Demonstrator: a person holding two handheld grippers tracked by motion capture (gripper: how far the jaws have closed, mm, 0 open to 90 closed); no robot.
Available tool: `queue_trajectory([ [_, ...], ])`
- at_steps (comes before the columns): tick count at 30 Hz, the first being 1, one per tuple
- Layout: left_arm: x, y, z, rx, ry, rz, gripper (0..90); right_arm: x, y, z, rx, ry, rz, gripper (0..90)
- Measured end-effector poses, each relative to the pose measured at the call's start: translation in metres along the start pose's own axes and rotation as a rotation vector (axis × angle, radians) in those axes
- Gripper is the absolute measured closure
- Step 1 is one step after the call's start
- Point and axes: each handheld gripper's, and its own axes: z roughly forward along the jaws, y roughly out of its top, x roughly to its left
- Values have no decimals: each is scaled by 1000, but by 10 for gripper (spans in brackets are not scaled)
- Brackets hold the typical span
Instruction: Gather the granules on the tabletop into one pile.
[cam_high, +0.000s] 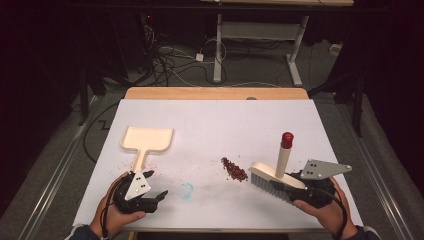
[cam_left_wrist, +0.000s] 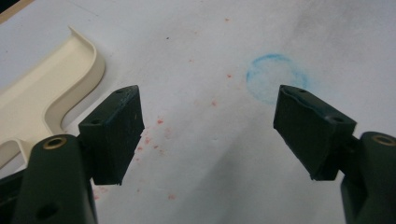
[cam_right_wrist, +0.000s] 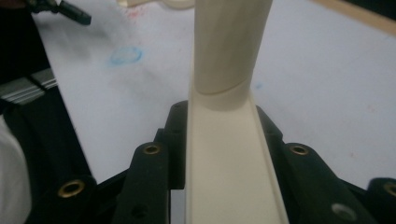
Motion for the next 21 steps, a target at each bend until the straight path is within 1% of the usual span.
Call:
queue_trajectory([
  [3,1,0,0,0,3,-2,232,-9,-9,-6,56,34,24,675],
  [6,0,0,1,5,6,1,232,-21,-16,-8,103,52,50,675],
  [8,0,1,1,5,7,0,232,-29,-17,-7,140,48,79,675],
  [9,0,1,2,5,8,1,232,-34,-18,-5,174,53,86,675],
  [11,1,2,2,5,6,-2,231,-42,-18,-1,199,33,80,675],
  [13,1,2,2,5,5,-3,232,-51,-17,3,227,47,83,673],
  [15,0,2,3,8,3,0,232,-59,-15,9,237,39,73,671],
  [17,0,2,4,13,-2,2,232,-70,-13,15,262,66,56,660],
  [18,-1,2,4,15,-3,3,232,-75,-11,18,278,67,43,646],
  [21,-2,2,6,18,-9,8,232,-89,-8,26,307,79,-44,577],
])
